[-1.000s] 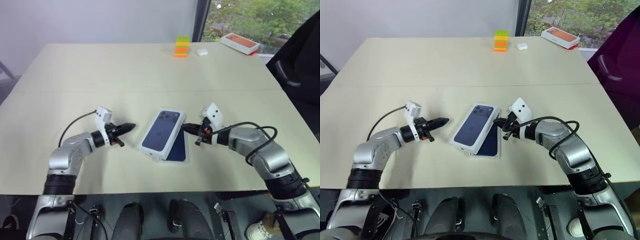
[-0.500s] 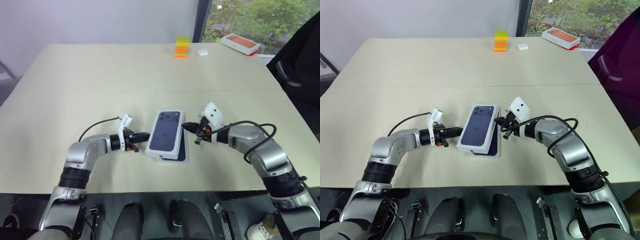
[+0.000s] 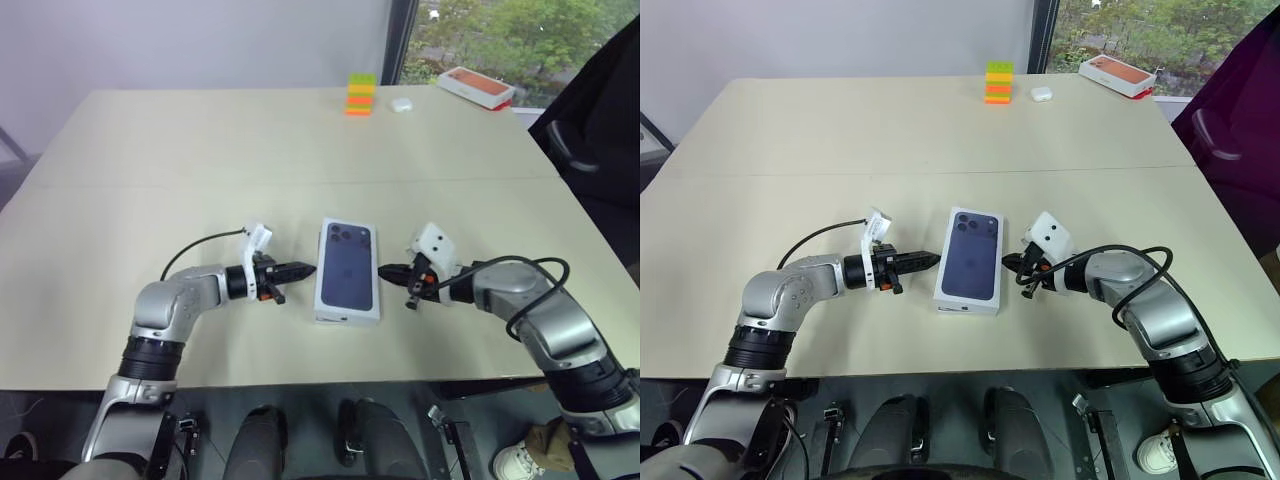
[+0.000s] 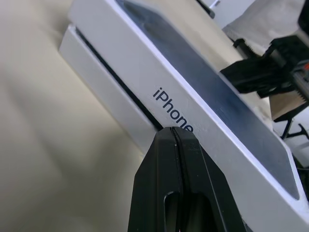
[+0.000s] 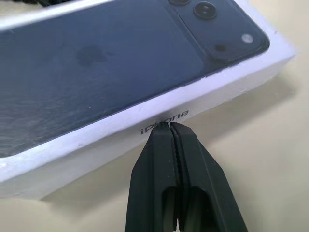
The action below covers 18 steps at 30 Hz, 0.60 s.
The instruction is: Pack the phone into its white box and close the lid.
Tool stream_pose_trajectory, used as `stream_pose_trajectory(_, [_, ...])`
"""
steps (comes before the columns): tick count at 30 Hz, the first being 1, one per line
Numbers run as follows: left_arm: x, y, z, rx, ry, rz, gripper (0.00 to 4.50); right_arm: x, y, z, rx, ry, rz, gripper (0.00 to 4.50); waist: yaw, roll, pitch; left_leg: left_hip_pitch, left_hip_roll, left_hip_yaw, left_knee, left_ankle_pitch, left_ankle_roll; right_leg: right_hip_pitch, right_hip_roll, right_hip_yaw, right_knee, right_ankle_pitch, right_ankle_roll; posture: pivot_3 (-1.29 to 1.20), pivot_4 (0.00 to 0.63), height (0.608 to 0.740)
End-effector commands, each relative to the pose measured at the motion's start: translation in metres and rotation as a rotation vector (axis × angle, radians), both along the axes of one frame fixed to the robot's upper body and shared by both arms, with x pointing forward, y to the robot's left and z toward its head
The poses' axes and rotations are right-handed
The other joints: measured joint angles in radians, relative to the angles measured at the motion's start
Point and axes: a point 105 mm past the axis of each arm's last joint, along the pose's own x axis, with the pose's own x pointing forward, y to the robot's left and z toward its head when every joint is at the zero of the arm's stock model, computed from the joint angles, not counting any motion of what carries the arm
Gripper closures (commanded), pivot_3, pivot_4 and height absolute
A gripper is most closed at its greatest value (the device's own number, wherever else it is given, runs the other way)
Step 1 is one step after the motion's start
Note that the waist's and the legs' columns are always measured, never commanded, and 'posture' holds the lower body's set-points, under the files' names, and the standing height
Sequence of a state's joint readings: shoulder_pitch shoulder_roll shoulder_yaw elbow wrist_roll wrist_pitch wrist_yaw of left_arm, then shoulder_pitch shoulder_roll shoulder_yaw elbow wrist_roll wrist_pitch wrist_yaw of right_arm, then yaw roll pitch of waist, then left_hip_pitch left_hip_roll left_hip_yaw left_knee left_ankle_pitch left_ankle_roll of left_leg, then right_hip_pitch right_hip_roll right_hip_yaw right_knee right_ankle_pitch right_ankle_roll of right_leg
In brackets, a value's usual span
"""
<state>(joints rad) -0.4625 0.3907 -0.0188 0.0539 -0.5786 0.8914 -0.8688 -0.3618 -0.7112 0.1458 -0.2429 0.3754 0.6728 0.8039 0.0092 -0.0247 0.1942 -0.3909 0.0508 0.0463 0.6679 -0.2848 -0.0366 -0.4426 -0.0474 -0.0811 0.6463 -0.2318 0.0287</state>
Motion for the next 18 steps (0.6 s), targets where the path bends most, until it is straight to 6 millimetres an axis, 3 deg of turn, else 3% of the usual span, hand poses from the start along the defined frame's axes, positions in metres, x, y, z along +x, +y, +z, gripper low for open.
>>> stream_pose_trajectory(1, [-0.005,0.0,0.012,-0.008,-0.048,-0.028,4.5,-0.007,0.011,0.013,0.012,-0.055,0.075,4.45,0.0,0.0,0.0,0.0,0.0,0.0,0.0,0.0,0.0,0.0,0.0,0.0,0.0,0.0,0.0,0.0,0.15,0.74])
stream_pose_trajectory(11, [-0.017,0.002,0.005,0.023,-0.043,-0.046,4.5,-0.002,0.015,0.008,-0.016,-0.078,0.065,4.45,0.0,0.0,0.0,0.0,0.0,0.0,0.0,0.0,0.0,0.0,0.0,0.0,0.0,0.0,0.0,0.0,0.15,0.74])
stream_pose_trajectory(18, [-0.014,-0.004,0.004,0.016,-0.063,-0.036,4.5,0.004,0.01,0.014,0.018,-0.08,0.028,4.45,0.002,0.0,0.0,0.0,0.0,0.0,0.001,0.0,0.0,0.0,0.0,0.0,0.0,0.0,0.0,0.0,0.15,0.74])
